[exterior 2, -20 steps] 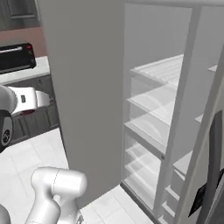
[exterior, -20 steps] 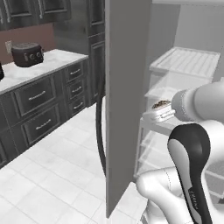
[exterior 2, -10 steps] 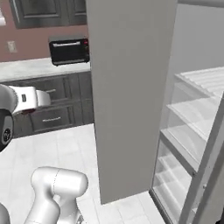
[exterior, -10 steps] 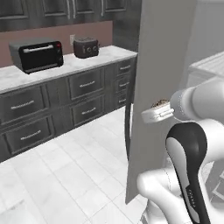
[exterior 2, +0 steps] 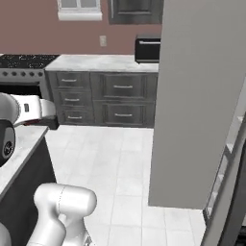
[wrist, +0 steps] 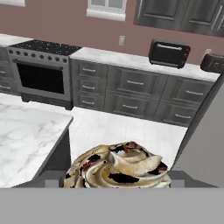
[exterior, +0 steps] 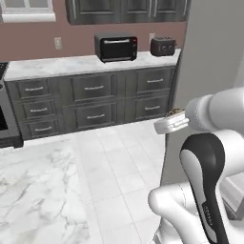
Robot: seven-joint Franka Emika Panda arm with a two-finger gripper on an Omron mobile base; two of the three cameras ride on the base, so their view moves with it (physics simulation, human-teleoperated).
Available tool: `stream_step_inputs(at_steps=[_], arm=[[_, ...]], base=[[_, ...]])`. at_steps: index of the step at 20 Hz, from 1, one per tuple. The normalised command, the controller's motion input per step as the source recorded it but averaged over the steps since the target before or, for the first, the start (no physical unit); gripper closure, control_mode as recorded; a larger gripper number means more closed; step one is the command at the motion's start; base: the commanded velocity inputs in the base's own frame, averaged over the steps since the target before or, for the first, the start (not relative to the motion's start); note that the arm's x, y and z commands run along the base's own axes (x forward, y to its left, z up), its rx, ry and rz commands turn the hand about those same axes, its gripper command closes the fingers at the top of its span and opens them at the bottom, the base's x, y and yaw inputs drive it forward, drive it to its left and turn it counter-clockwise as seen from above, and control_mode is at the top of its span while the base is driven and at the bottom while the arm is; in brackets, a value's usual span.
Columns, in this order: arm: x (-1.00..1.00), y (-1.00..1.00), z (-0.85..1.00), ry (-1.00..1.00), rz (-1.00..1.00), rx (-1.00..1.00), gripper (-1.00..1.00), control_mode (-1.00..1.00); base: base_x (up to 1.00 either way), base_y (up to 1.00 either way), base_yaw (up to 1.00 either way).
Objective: Take the donut and cupcake from the fridge and place them on the empty tray on the dining counter.
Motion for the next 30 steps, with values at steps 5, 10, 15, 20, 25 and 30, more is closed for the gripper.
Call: stream_step_inputs(at_steps=[5, 10, 15, 20, 25, 30], arm=[[0.00, 0.00, 0.00, 0.00, 0.00, 0.00, 1.00, 1.00], [0.00, 0.00, 0.00, 0.00, 0.00, 0.00, 1.00, 1.00], [0.00, 0.00, 0.00, 0.00, 0.00, 0.00, 1.00, 1.00], [0.00, 0.00, 0.00, 0.00, 0.00, 0.00, 1.00, 1.00], [0.00, 0.00, 0.00, 0.00, 0.00, 0.00, 1.00, 1.00], [0.00, 0.00, 0.00, 0.00, 0.00, 0.00, 1.00, 1.00]], base=[[-1.00, -0.58, 0.42], [-1.00, -0.38, 0.33], [-1.00, -0.07, 0.27], [-0.67, 0.32, 0.15], [-0.94, 0.30, 0.12], [-0.76, 0.44, 0.12]])
